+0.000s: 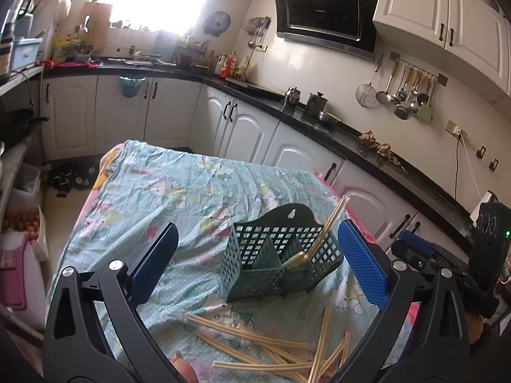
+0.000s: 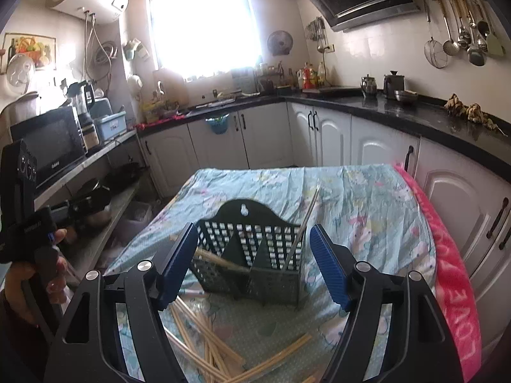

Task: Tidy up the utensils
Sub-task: 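Lower both held chopsticks into the green caddy and open both grippers, then move both grippers back down to the chopstick pile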

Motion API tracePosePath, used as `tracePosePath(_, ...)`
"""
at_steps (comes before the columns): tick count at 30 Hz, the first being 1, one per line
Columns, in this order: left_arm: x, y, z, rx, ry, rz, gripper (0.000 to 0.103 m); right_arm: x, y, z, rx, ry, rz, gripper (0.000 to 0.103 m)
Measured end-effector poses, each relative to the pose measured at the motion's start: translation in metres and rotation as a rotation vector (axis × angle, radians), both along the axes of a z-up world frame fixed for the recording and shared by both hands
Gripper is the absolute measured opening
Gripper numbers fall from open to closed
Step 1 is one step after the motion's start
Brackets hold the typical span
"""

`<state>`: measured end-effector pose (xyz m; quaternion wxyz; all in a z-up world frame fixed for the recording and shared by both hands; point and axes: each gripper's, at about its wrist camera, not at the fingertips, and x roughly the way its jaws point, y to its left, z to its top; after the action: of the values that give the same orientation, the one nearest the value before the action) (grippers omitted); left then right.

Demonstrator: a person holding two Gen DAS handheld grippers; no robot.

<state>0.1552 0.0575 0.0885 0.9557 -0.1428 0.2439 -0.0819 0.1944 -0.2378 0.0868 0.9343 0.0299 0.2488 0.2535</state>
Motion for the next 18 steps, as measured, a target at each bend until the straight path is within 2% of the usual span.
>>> tracePosePath(18,-0.018,0.018,-0.045,-0.038,0.095,0.043,0.092,-0.024,0.015,-0.044,-0.058,0.111,0.045,0.07)
